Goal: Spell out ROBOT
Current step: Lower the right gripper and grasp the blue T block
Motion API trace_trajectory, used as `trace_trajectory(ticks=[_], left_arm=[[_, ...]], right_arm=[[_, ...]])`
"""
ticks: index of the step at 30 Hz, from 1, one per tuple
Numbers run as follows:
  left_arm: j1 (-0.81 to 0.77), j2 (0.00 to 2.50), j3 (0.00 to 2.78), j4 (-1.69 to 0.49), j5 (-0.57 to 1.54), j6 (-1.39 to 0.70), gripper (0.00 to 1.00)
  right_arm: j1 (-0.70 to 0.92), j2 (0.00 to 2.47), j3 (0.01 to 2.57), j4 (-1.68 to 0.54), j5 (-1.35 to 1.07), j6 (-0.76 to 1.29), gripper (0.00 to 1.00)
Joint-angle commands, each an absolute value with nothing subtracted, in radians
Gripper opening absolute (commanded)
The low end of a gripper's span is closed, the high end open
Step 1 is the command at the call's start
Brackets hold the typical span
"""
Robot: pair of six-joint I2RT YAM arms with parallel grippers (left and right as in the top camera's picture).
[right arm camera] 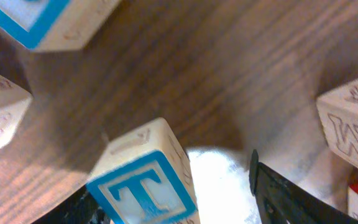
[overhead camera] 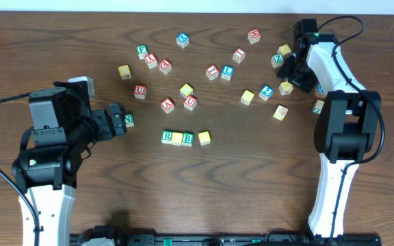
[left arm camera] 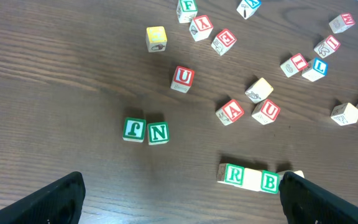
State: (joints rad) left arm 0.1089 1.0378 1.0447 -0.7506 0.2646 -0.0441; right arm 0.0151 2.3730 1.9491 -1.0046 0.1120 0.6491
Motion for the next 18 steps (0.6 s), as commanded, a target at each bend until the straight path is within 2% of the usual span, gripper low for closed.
trace_trajectory(ticks=[1, 6, 18], left_arm=[[0.113, 1.038, 1.066, -0.748, 0.276, -0.030, 0.98], [0.113, 1.038, 1.066, -0.748, 0.277, -0.030, 0.98], [0.113, 1.038, 1.066, -0.748, 0.276, -0.030, 0.98]], right_arm=[[0.009, 2.374, 1.961, -0.969, 0.109, 0.603, 0.63], [0.014, 2.374, 1.961, -0.928, 0.102, 0.533, 0.57], [0.015, 2.374, 1.961, -0.950, 0.102, 0.515, 0.29]])
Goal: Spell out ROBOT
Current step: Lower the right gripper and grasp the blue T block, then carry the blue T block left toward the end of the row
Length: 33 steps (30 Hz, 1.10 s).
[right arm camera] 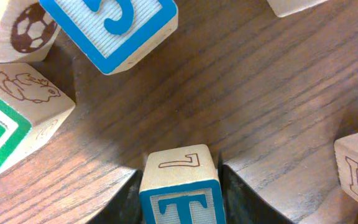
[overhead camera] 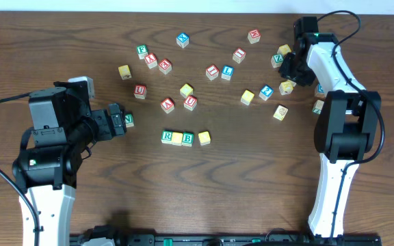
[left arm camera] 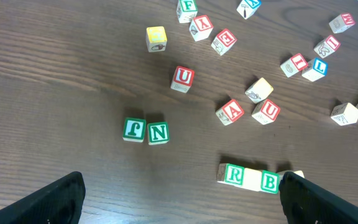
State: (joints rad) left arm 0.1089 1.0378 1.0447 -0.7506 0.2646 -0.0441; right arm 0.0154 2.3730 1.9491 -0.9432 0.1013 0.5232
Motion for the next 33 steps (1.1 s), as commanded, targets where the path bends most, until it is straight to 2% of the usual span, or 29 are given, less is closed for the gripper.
trace_trajectory(ticks=[1, 12, 16, 25, 33], left_arm=[[0.113, 1.038, 1.066, -0.748, 0.276, -0.030, 0.98], [0.113, 1.038, 1.066, -0.748, 0.276, -0.030, 0.98], [0.113, 1.038, 1.066, -0.748, 0.276, -0.030, 0.98], [0.113, 1.038, 1.066, -0.748, 0.276, -0.030, 0.98], [0.113, 1.038, 1.066, -0.748, 0.276, -0.030, 0.98]], right_arm=[[0.015, 2.374, 1.961, -0.950, 0.102, 0.514, 0.28], [0.015, 2.373, 1.971, -0.992, 0.067, 0.495, 0.29], [0.015, 2.368, 2.023, -1.058, 0.036, 0.428, 0.28], [0.033, 2.350, 2.262, -1.346, 0.012, 0.363, 0.13], [0.114, 2.226, 2.269, -1.485, 0.004, 0.289, 0.11]])
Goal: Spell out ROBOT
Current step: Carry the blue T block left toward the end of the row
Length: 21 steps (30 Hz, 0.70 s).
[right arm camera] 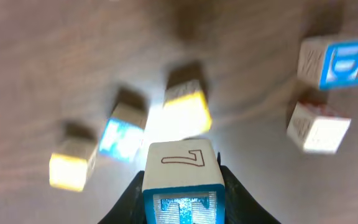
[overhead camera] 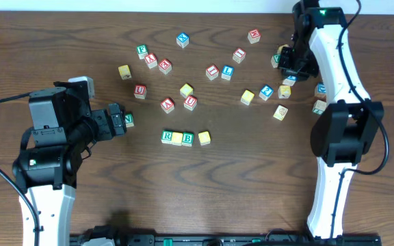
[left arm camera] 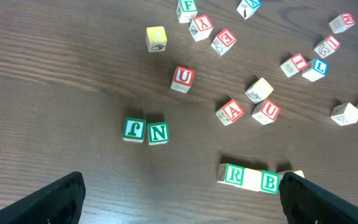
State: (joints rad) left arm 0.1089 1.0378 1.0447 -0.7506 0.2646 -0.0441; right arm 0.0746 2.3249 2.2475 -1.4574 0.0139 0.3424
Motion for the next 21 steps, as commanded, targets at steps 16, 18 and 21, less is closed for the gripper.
trace_trajectory(ticks=[16, 18, 21], left_arm=[[0.113, 1.038, 1.066, -0.748, 0.276, -0.030, 0.98], [0.113, 1.038, 1.066, -0.748, 0.276, -0.030, 0.98], [0.113, 1.038, 1.066, -0.748, 0.276, -0.030, 0.98]], right_arm=[[0.360, 1.833, 1.926, -1.462, 0.097, 0.340, 0.05], [0.392, 1.787, 1.810, -1.401, 0.111, 0.370, 0.06], [0.443, 1.718, 1.596, -1.271, 0.114, 0.424, 0.10]])
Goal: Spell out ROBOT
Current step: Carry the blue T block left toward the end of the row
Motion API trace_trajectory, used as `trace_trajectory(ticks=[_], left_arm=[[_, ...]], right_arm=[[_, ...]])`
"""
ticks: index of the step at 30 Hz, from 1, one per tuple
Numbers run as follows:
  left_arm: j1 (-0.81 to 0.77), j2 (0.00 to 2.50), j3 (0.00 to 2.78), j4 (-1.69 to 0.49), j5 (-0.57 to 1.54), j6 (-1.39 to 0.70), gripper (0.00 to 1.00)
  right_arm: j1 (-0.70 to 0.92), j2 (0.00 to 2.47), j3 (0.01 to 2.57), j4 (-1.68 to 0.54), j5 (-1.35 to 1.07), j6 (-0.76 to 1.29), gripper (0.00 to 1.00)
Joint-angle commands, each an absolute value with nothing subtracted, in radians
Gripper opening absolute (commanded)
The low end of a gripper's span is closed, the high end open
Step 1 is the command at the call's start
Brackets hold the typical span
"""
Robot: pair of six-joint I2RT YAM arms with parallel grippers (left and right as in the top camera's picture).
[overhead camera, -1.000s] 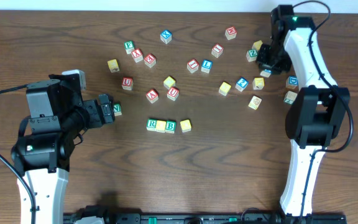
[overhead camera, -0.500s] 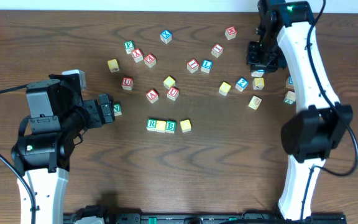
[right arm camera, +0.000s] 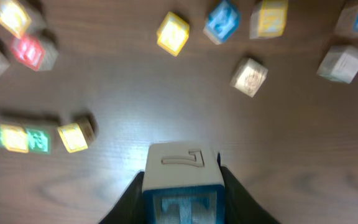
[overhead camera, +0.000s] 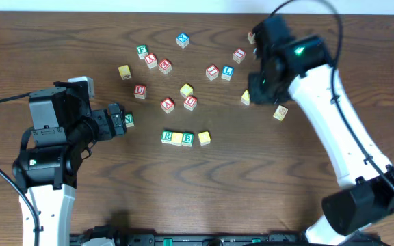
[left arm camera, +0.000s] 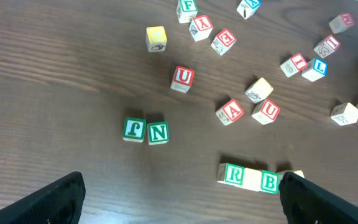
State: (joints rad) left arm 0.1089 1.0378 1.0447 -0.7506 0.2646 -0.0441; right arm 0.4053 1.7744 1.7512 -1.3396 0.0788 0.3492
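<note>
My right gripper [right arm camera: 183, 188] is shut on a blue T block [right arm camera: 183, 167] and holds it in the air above bare wood. In the overhead view that gripper [overhead camera: 258, 80] hangs right of centre, and the arm hides the block. On the table lies a row: green R [left arm camera: 234, 175], a plain yellow block [left arm camera: 252, 178], green B [left arm camera: 269, 182], then another yellow block [overhead camera: 204, 138] a small gap to the right. The right wrist view shows this row [right arm camera: 15, 138] blurred at the far left. My left gripper [left arm camera: 179, 208] stands open at the table's left, with nothing between its fingers.
Loose letter blocks are scattered over the far half of the table: red U [left arm camera: 183, 77], green N [left arm camera: 158, 132], red A [left arm camera: 231, 112], blue L [left arm camera: 316, 67]. Under the right wrist lie a yellow block [right arm camera: 173, 33], a blue one [right arm camera: 222, 20] and a pale one [right arm camera: 249, 77].
My right arm has moved from the back right cluster leftward to right of centre, still shut on the T block. The left arm and the row have not moved.
My right gripper was open around the T block among the back right blocks. Then it was shut on the block on the table. After that it held the block high above the cluster, and now holds it nearer the middle.
</note>
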Motion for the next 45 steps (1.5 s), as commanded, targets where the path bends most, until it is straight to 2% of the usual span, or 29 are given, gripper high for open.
trace_trajectory(ticks=[1, 8, 22, 33, 37, 45], left_arm=[[0.113, 1.038, 1.066, -0.748, 0.276, -0.030, 0.98], [0.113, 1.038, 1.066, -0.748, 0.276, -0.030, 0.98], [0.113, 1.038, 1.066, -0.748, 0.276, -0.030, 0.98], [0.113, 1.038, 1.066, -0.748, 0.276, -0.030, 0.98], [0.113, 1.038, 1.066, -0.748, 0.276, -0.030, 0.98], [0.113, 1.038, 1.066, -0.748, 0.276, -0.030, 0.98]], right_arm=[[0.455, 1.705, 1.546, -1.236, 0.114, 0.435, 0.12], [0.556, 1.691, 1.258, -1.005, 0.113, 0.529, 0.18], [0.644, 1.691, 1.014, -0.573, 0.123, 0.548, 0.22], [0.661, 1.691, 0.982, -0.495, 0.134, 0.570, 0.23], [0.688, 1.694, 0.979, -0.449, 0.156, 0.561, 0.29], [0.689, 1.719, 0.979, -0.411, 0.143, 0.564, 0.30]])
